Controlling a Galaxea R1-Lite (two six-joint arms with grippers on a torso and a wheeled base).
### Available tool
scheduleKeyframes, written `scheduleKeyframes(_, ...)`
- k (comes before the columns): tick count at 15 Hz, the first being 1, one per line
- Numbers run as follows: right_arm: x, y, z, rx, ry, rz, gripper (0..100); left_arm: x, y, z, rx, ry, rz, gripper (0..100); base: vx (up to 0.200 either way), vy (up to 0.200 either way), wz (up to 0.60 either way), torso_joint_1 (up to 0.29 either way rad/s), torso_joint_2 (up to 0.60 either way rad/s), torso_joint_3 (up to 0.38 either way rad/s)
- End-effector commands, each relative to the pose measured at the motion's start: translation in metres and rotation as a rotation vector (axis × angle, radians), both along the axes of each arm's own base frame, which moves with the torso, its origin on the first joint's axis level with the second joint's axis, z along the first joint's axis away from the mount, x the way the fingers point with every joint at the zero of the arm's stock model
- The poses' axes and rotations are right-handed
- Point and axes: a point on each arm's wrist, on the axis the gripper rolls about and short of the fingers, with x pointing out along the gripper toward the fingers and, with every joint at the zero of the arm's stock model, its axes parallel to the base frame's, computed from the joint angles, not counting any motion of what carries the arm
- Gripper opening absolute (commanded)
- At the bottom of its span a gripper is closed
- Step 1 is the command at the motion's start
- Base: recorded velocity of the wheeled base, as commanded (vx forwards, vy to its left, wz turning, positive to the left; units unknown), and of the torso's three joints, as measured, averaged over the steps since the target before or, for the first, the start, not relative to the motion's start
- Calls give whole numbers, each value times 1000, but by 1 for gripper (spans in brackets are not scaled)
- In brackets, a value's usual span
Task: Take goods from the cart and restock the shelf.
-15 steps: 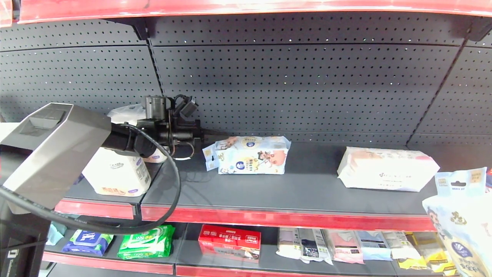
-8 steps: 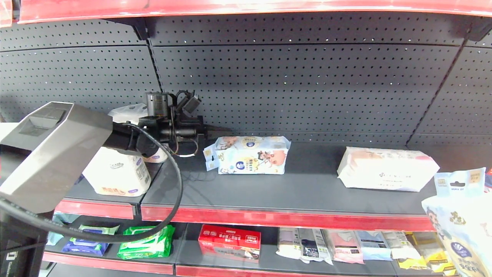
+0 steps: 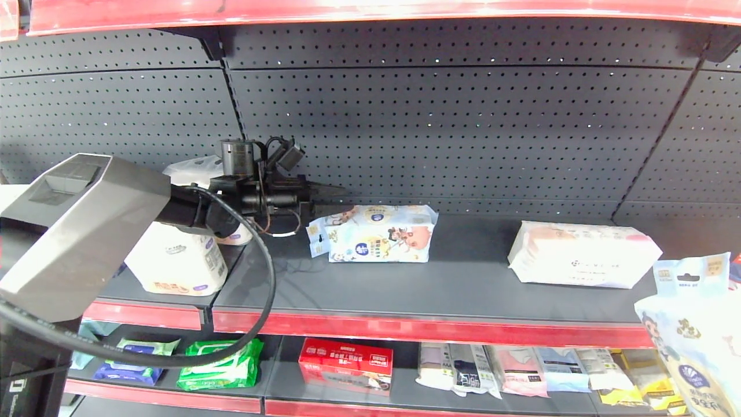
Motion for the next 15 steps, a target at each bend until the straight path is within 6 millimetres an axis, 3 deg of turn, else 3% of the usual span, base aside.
scheduleKeyframes(1,0,0,0,2,-3,-1,0,-3,3,-2,8,5,23,100,0,0,0,0,0,0)
scheduleKeyframes(7,0,0,0,2,0,-9,0,-14,7,-10,17,-19,83,100,0,0,0,0,0,0)
scheduleKeyframes(15,1,0,0,-11,10,-16,0,-11,12,-18,39,-32,86,100,0,0,0,0,0,0)
